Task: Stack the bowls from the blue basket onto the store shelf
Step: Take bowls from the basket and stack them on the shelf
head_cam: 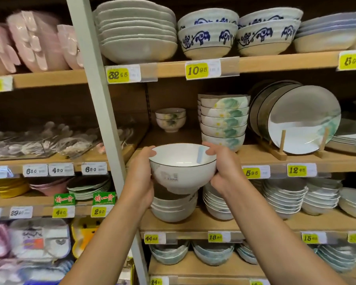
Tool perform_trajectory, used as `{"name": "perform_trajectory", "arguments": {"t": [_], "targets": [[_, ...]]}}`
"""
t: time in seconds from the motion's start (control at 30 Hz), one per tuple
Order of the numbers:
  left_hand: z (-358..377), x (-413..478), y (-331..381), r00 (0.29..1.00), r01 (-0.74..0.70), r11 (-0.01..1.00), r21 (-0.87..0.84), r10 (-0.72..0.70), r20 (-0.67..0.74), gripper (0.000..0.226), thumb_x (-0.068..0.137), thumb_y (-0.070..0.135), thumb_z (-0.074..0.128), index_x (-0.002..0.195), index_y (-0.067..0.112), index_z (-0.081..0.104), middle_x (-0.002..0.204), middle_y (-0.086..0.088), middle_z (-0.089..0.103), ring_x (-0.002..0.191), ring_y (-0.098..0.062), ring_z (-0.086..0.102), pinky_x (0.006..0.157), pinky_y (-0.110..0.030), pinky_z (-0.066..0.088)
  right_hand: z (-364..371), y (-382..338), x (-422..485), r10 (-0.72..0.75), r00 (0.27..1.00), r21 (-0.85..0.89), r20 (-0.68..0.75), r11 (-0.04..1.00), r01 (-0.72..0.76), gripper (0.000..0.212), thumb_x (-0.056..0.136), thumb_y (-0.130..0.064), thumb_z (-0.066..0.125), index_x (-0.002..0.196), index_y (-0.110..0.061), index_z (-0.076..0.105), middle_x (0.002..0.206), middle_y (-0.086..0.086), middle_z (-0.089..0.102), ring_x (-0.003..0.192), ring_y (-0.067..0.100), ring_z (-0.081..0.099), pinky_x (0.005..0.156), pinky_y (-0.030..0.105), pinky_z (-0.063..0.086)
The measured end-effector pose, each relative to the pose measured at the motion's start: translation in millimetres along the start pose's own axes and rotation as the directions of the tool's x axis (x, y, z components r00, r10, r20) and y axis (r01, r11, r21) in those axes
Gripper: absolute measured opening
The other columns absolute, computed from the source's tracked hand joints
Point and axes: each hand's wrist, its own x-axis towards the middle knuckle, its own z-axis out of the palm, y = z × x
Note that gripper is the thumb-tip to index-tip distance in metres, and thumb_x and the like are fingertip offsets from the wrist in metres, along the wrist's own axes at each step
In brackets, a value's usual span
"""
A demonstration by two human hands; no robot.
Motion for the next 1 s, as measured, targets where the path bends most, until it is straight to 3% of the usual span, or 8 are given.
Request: {"name": "perform_trajectory", "arguments": {"t": [0.27, 0.37, 0.53, 0.73, 0.77, 0.83, 0.93, 1.0], "targets": [[-5.4, 71.8, 5.8, 1.000, 0.012, 0.997, -0.080, -0.010, 0.021, 0.025, 0.089, 0.026, 0.047, 0.106, 0.023, 0.065, 0.089, 0.000, 0.073, 0.082, -0.022, 0.068, 0.068, -0.035, 0.054, 46.4, 4.0, 47.7, -0.049, 0.999, -0.005, 0.011, 0.999, 0.049, 0.046, 0.087, -0.004, 0.040, 0.126, -0.019, 0.060, 0.108, 0.009, 0.063, 0.085, 0.026, 0.061, 0.046, 0.027, 0.053], [-7.2, 100.0, 11.1, 0.997, 0.039, 0.993, -0.107, -0.031, 0.073, 0.021, 0.085, 0.023, 0.048, 0.096, 0.014, 0.064, 0.093, -0.006, 0.072, 0.091, -0.027, 0.065, 0.074, -0.039, 0.053, 58.4, 1.3, 68.1, -0.067, 0.998, -0.012, 0.010, 0.998, 0.067, 0.046, 0.087, -0.002, 0.040, 0.126, -0.017, 0.061, 0.102, 0.008, 0.063, 0.082, 0.027, 0.062, 0.045, 0.028, 0.053], [-12.7, 132.1, 12.1, 0.982, 0.148, 0.976, -0.162, -0.125, 0.140, 0.028, 0.075, 0.016, 0.047, 0.074, 0.007, 0.073, 0.080, -0.014, 0.074, 0.087, -0.033, 0.065, 0.081, -0.042, 0.050, 66.9, -3.5, 97.8, 0.041, 0.991, -0.063, 0.124, 0.997, -0.034, 0.047, 0.079, 0.001, 0.037, 0.119, -0.003, 0.062, 0.101, 0.018, 0.065, 0.084, 0.034, 0.062, 0.063, 0.035, 0.056], [-2.3, 148.7, 13.6, 0.992, 0.127, 0.954, -0.271, -0.121, 0.039, 0.043, 0.066, 0.015, 0.045, 0.102, 0.002, 0.065, 0.093, -0.017, 0.071, 0.090, -0.036, 0.064, 0.071, -0.040, 0.054, 70.4, 3.3, 119.3, -0.015, 0.990, 0.047, 0.141, 0.999, 0.008, 0.016, 0.079, -0.014, 0.048, 0.083, -0.010, 0.063, 0.090, 0.012, 0.066, 0.082, 0.028, 0.061, 0.070, 0.037, 0.049], [0.3, 149.5, 14.6, 0.994, 0.104, 0.950, -0.293, -0.104, 0.014, 0.040, 0.069, 0.014, 0.045, 0.101, 0.003, 0.065, 0.090, -0.016, 0.072, 0.089, -0.035, 0.065, 0.068, -0.040, 0.055, 68.2, 9.8, 121.2, -0.083, 0.990, 0.025, 0.115, 0.996, 0.081, 0.015, 0.080, -0.019, 0.051, 0.085, -0.015, 0.064, 0.093, 0.007, 0.067, 0.086, 0.022, 0.062, 0.072, 0.037, 0.047], [6.6, 149.5, 14.9, 0.996, 0.026, 0.947, -0.320, -0.051, -0.069, 0.034, 0.075, 0.012, 0.045, 0.103, 0.005, 0.064, 0.094, -0.018, 0.071, 0.090, -0.035, 0.067, 0.070, -0.042, 0.058, 69.0, 25.4, 116.9, -0.196, 0.967, -0.026, 0.163, 0.979, 0.203, 0.038, 0.080, -0.033, 0.055, 0.117, -0.026, 0.058, 0.108, -0.005, 0.066, 0.097, 0.012, 0.062, 0.078, 0.030, 0.050], [18.7, 146.7, 6.8, 0.986, -0.041, 0.961, -0.273, -0.006, -0.168, 0.040, 0.078, 0.016, 0.049, 0.114, 0.008, 0.061, 0.108, -0.019, 0.069, 0.098, -0.035, 0.067, 0.087, -0.051, 0.055, 79.6, 35.8, 119.1, -0.248, 0.954, -0.112, 0.171, 0.957, 0.268, 0.074, 0.077, -0.032, 0.060, 0.143, -0.042, 0.029, 0.113, -0.013, 0.055, 0.096, 0.005, 0.059, 0.064, 0.018, 0.051], [20.3, 144.2, -3.3, 0.977, -0.062, 0.975, -0.212, 0.016, -0.212, 0.044, 0.078, 0.022, 0.052, 0.120, 0.014, 0.058, 0.113, -0.016, 0.066, 0.102, -0.032, 0.065, 0.090, -0.050, 0.054, 87.0, 28.1, 129.8, -0.206, 0.973, -0.126, 0.108, 0.968, 0.219, 0.070, 0.080, -0.019, 0.058, 0.143, -0.031, 0.032, 0.119, -0.001, 0.054, 0.100, 0.015, 0.058, 0.072, 0.031, 0.056]]}}
